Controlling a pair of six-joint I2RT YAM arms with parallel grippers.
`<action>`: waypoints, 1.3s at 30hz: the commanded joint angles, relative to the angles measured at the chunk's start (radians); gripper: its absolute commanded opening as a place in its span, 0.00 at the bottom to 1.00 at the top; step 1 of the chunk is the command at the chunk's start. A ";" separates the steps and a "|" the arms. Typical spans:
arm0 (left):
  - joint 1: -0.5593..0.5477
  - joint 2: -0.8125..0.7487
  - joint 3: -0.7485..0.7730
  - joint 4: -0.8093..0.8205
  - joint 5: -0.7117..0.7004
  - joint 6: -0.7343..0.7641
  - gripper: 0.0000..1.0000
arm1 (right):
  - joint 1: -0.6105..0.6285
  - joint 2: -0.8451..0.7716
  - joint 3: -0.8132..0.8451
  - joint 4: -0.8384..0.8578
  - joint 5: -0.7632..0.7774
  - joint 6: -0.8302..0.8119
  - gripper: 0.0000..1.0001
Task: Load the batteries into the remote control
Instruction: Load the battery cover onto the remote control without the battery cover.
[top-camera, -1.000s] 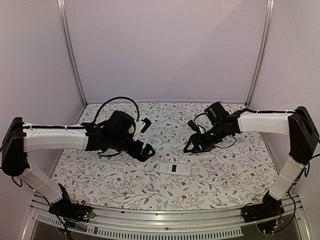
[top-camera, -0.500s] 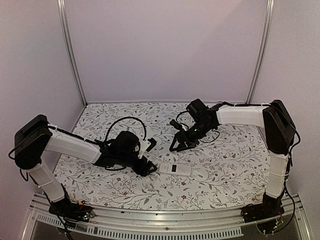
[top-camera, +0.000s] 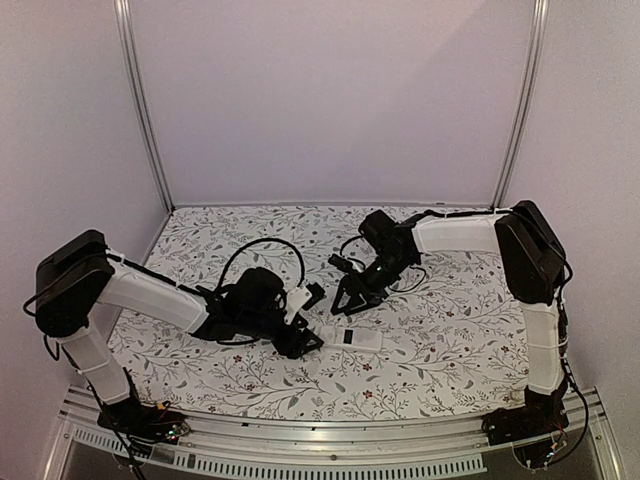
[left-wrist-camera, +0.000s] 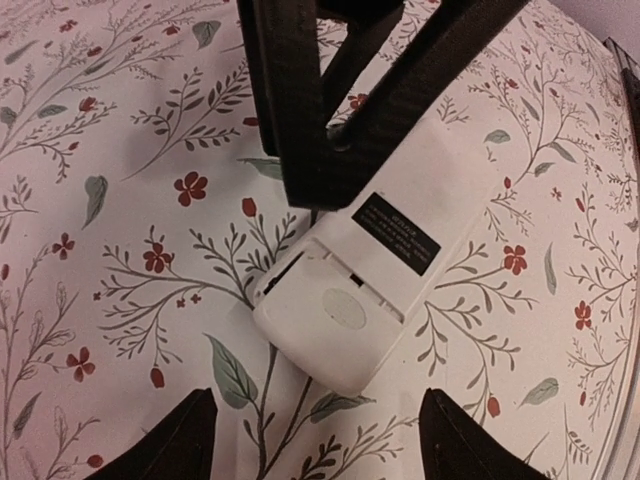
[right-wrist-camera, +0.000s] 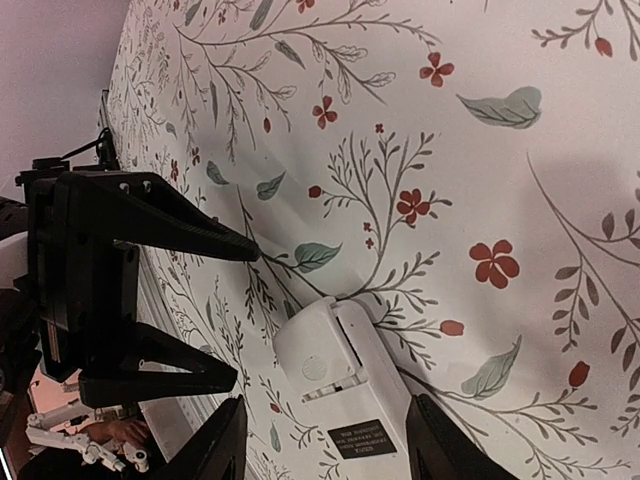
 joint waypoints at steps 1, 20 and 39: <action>-0.027 0.052 -0.044 0.116 0.022 0.032 0.69 | 0.025 0.036 0.010 -0.026 -0.008 -0.023 0.55; -0.044 0.129 -0.010 0.140 -0.005 0.069 0.52 | 0.026 0.098 0.030 -0.047 -0.005 -0.040 0.48; -0.043 0.126 0.024 0.111 0.013 0.085 0.40 | 0.027 0.114 0.033 -0.051 -0.018 -0.051 0.44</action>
